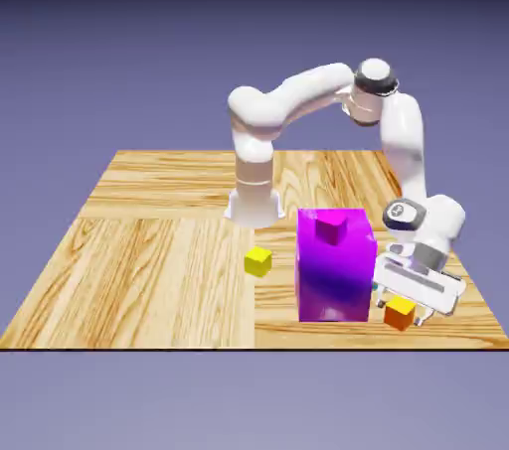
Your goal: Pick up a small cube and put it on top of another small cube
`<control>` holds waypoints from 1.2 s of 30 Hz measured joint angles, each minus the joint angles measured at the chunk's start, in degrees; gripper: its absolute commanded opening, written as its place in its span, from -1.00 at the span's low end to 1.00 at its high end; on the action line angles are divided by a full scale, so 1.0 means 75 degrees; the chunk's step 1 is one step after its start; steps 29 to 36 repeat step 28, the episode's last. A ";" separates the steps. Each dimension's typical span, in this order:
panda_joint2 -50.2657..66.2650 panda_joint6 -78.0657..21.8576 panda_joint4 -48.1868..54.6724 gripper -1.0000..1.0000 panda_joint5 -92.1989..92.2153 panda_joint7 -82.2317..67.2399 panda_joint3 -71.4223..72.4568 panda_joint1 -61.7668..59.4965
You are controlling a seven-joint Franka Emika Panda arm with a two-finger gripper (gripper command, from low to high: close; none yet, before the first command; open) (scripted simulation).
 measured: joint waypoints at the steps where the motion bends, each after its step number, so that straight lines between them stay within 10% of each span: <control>1: 0.0090 -0.0229 -0.0091 -1.00 0.0010 -0.0051 -0.0217 0.0277; 17: 0.2291 0.0361 -0.3625 -1.00 -0.1471 0.0460 -0.1788 0.4707; 25: 0.1993 0.1637 -0.3430 -1.00 -0.1176 0.0456 -0.0426 0.3111; 26: 0.1987 0.1661 -0.3425 1.00 -0.1170 0.0456 -0.0400 0.3079; 36: 0.1987 0.1653 -0.3425 1.00 -0.1169 0.0455 -0.0400 0.3079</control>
